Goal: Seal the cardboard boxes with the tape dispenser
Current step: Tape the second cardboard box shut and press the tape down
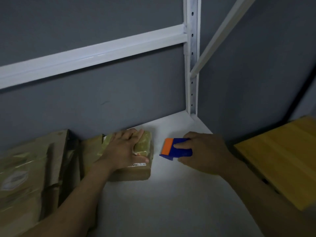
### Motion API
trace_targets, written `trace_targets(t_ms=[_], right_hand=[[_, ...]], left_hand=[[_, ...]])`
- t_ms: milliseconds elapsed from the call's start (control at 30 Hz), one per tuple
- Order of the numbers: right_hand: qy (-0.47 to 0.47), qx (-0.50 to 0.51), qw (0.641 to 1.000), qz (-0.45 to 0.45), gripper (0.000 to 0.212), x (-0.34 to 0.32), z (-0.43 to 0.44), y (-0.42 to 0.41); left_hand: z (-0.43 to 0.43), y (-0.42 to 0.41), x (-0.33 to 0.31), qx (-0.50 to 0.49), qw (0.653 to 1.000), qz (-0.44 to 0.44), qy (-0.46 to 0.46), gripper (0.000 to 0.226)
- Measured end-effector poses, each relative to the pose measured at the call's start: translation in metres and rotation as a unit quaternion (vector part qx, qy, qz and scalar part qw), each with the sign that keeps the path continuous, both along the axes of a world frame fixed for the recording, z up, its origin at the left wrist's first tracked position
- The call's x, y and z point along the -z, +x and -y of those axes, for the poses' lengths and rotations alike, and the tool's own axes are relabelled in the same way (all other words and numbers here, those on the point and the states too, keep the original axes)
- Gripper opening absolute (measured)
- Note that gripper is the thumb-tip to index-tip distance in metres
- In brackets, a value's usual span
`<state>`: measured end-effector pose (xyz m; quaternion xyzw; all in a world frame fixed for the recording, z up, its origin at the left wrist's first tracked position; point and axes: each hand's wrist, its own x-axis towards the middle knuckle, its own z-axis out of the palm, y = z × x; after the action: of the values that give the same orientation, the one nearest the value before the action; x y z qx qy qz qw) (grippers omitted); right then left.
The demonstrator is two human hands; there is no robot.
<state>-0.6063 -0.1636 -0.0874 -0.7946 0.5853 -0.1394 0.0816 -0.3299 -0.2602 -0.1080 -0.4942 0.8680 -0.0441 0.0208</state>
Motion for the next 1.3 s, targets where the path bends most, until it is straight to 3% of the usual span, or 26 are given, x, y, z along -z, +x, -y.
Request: trace_targets(t_ms=[100,300,467,567,667,733,800,867,933,1000,1033,1133,1233,1300], right_hand=[[-0.038,-0.002,0.998,-0.044,0.040,0.006,0.006,0.018],[-0.058,0.041,0.996,-0.045,0.033,0.006,0.023,0.037],[-0.019,0.096,0.995,-0.015,0.035,0.000,0.036,0.043],[0.074,0.176,0.980,0.056,0.045,-0.003,0.049,0.024],[0.131,0.180,0.955,0.195,0.043,-0.007,0.046,0.000],[0.159,0.176,0.905,0.353,0.029,-0.006,0.035,-0.015],[0.223,0.165,0.829,0.486,0.018,-0.002,0.025,-0.025],[0.268,0.171,0.806,0.500,0.013,0.003,0.020,-0.027],[0.259,0.186,0.864,0.390,0.019,0.014,0.024,-0.027],[0.159,0.190,0.941,0.232,0.023,0.023,0.031,-0.018],[0.101,0.191,0.950,0.226,0.024,0.024,0.033,-0.007],[0.046,0.137,0.938,0.314,0.033,0.016,0.039,0.039],[0.152,0.092,0.918,0.356,0.040,0.010,0.046,0.078],[0.226,0.109,0.885,0.393,0.042,0.013,0.053,0.088]], left_hand=[[-0.003,-0.005,-0.004,-0.001,1.000,0.002,0.008,0.127],[-0.007,-0.007,0.000,-0.022,0.998,-0.045,-0.021,0.124],[-0.012,-0.012,-0.003,-0.064,0.997,-0.035,-0.015,0.127],[-0.019,-0.009,-0.003,-0.080,0.996,-0.045,-0.007,0.127],[-0.020,-0.008,-0.008,-0.070,0.995,-0.052,0.040,0.128],[-0.014,-0.006,-0.013,-0.052,0.995,-0.057,0.070,0.129],[-0.010,-0.003,-0.017,-0.041,0.994,-0.062,0.085,0.129],[-0.010,-0.001,-0.017,-0.039,0.992,-0.082,0.090,0.127],[-0.012,-0.001,-0.017,-0.037,0.991,-0.100,0.086,0.126],[-0.013,-0.001,-0.016,-0.034,0.991,-0.107,0.076,0.125],[-0.013,-0.001,-0.015,-0.032,0.991,-0.108,0.071,0.125],[-0.014,0.000,-0.014,-0.028,0.991,-0.111,0.064,0.124],[-0.016,0.001,-0.014,-0.023,0.990,-0.121,0.063,0.122],[-0.019,0.002,-0.015,-0.020,0.989,-0.133,0.060,0.121]])
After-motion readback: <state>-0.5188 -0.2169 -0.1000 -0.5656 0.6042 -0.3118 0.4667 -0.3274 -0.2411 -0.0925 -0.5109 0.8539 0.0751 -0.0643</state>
